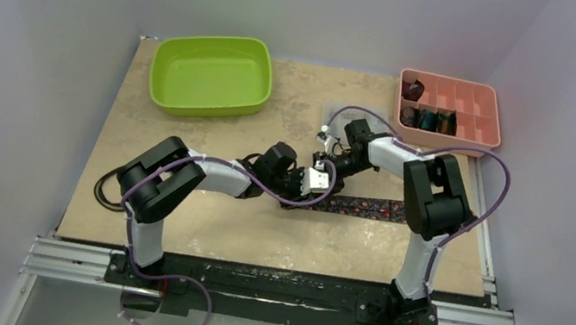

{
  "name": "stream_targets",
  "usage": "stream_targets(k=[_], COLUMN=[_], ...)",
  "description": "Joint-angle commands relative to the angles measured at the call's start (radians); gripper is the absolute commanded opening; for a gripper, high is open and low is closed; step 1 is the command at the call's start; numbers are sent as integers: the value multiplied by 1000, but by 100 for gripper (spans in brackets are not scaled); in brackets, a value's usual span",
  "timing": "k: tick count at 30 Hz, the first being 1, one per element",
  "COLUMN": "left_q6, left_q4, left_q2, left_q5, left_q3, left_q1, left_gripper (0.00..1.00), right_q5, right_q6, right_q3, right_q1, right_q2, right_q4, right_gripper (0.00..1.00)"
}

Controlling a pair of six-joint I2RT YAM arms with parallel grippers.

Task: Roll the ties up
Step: Roll the tie at the center of the board.

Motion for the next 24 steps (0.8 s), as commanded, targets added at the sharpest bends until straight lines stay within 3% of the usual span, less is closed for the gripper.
stream_targets(k=[1, 3, 5, 12, 24], left_q6=[29, 26, 19, -31, -55], left_q4=[-139, -143, -146, -10, 225], left_q2=[46, 50, 55, 8, 46], left_q5=[-34, -36, -40, 47, 113], left_q3=[1, 3, 7, -64, -87], left_q1=[-1, -1, 1, 30, 39], left_gripper=[35, 35, 37, 58, 66], right_q5=[-19, -2, 4, 131, 255], right_q6=[-11, -53, -83, -132, -130], right_q3=[16, 28, 26, -22, -34], right_q1=[5, 4, -3, -62, -84], right_q2=[52, 66, 68, 89, 150], right_q4=[4, -32, -55, -57, -75], right_gripper=[31, 19, 0, 0, 0])
